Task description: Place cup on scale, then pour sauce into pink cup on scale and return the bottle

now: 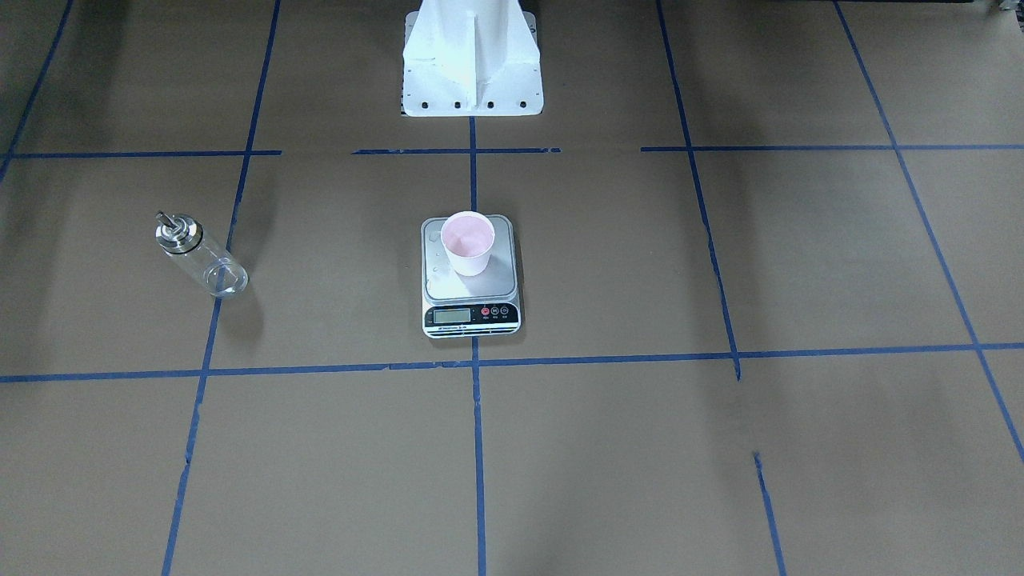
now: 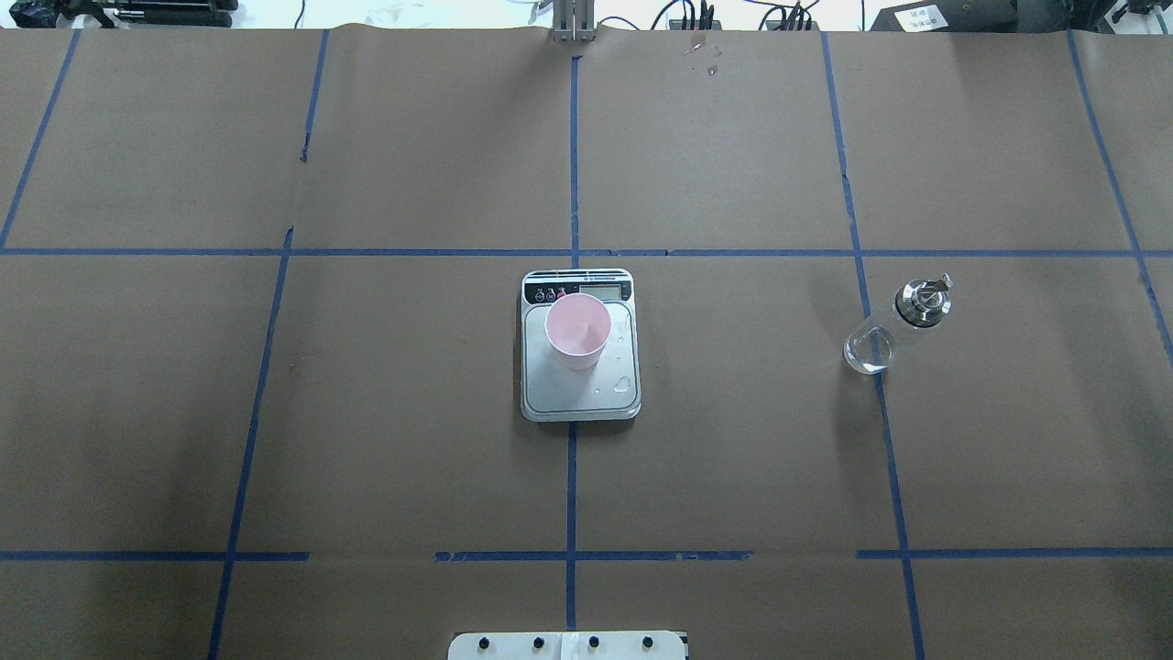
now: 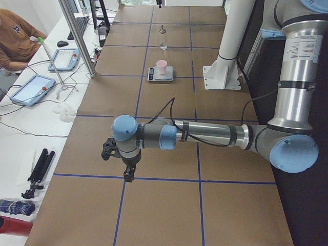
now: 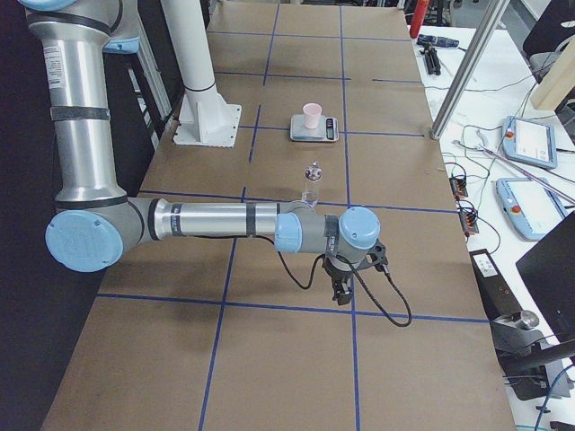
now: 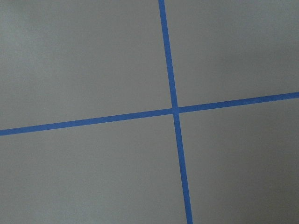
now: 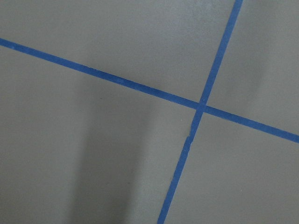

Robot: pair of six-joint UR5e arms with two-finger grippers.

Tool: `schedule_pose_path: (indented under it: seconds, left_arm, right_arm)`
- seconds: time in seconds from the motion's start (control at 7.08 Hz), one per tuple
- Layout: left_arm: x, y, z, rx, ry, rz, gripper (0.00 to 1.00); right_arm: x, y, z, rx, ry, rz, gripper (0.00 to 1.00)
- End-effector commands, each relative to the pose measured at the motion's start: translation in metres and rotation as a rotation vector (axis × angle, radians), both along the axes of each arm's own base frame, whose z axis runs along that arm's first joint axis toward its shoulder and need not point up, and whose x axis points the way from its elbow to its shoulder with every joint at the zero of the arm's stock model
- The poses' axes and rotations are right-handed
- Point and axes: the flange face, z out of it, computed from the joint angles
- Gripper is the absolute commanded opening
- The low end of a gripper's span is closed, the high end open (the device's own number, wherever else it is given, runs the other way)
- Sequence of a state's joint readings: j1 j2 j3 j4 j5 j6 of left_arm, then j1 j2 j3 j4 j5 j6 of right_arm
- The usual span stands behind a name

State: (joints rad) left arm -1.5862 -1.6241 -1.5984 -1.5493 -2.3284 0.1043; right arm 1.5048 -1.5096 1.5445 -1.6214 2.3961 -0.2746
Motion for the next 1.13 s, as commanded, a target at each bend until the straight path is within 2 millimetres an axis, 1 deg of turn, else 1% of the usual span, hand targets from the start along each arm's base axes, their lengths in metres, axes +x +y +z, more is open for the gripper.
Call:
schedule_pose_path:
  seconds: [0.0, 0.71, 0.85, 0.99]
  left_arm:
    - [0.0000, -0.0016, -0.0026, 0.005, 0.000, 0.000, 1.00]
    - [0.0003, -0.0087, -0.0119, 0.026, 0.006, 0.003, 1.00]
    - [0.0003, -0.0087, -0.0106, 0.024, 0.006, 0.003, 1.00]
    - [0.0002, -0.0080, -0.0097, 0.023, 0.004, 0.003, 1.00]
  right_arm:
    - [0.0000, 0.0000, 0.0006, -0.001, 0.000, 0.000, 1.00]
    - [-0.0001, 0.0000, 0.0004, -0.005, -0.001, 0.003, 1.00]
    - [-0.0006, 0.0002, 0.0002, -0.028, -0.007, 0.022, 1.00]
    - [-0.0028, 0.0013, 0.0006, -0.113, -0.035, 0.090, 1.00]
